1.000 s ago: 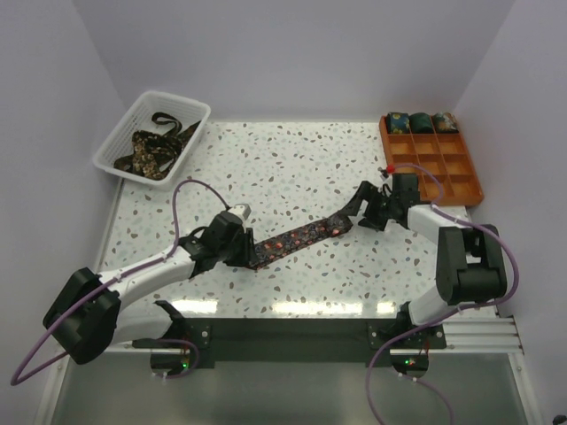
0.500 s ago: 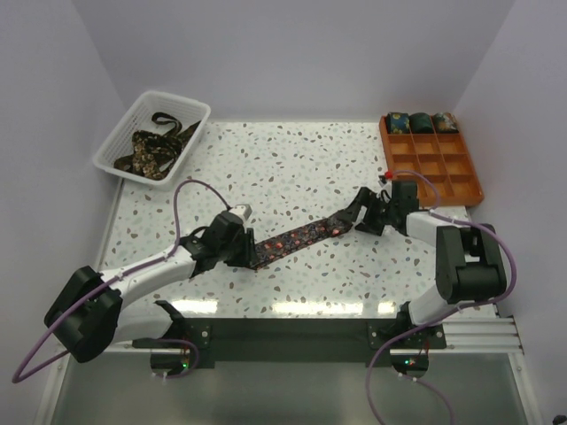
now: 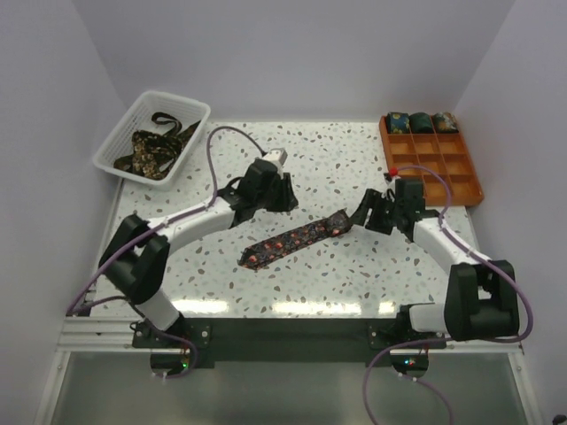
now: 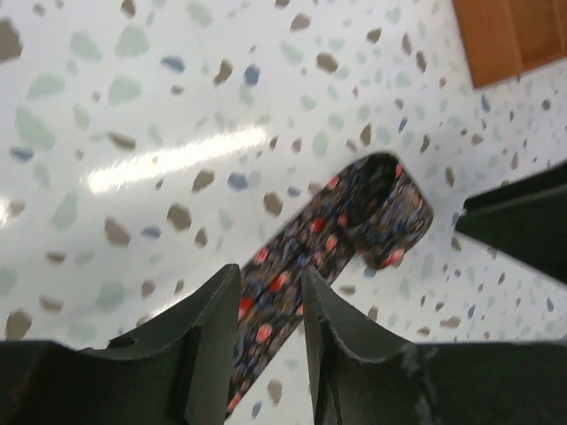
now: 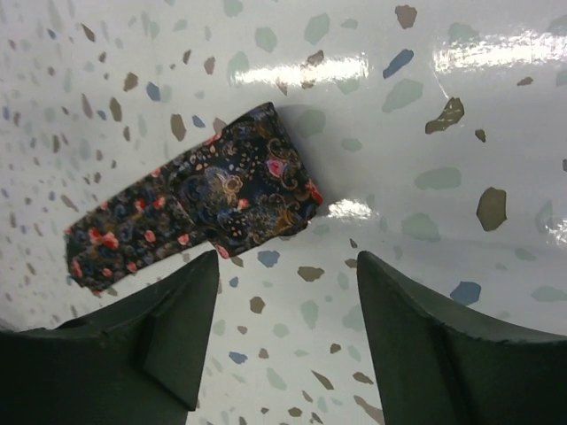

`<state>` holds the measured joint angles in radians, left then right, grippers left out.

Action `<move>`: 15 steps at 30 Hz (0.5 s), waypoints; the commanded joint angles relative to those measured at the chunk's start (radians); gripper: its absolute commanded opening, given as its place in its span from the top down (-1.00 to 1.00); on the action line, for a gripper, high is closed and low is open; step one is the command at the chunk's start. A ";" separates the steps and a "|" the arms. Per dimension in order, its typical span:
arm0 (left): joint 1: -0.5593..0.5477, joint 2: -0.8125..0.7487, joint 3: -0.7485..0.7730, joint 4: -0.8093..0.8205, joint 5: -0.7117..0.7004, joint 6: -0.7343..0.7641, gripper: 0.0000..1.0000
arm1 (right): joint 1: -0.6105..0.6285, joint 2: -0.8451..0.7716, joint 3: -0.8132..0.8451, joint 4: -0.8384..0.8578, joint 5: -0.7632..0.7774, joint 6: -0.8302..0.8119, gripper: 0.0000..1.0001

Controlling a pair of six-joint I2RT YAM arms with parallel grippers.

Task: Roll the ties
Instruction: Roll the tie

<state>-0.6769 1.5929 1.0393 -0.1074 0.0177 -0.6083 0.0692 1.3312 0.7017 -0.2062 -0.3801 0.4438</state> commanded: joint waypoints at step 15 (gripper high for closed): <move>-0.081 0.573 0.498 0.337 0.037 0.065 0.35 | 0.170 0.075 0.065 -0.144 0.190 -0.073 1.00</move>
<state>-0.7498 2.1292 1.4693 0.1299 0.0315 -0.5842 0.2310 1.3884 0.7364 -0.3584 -0.1978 0.3798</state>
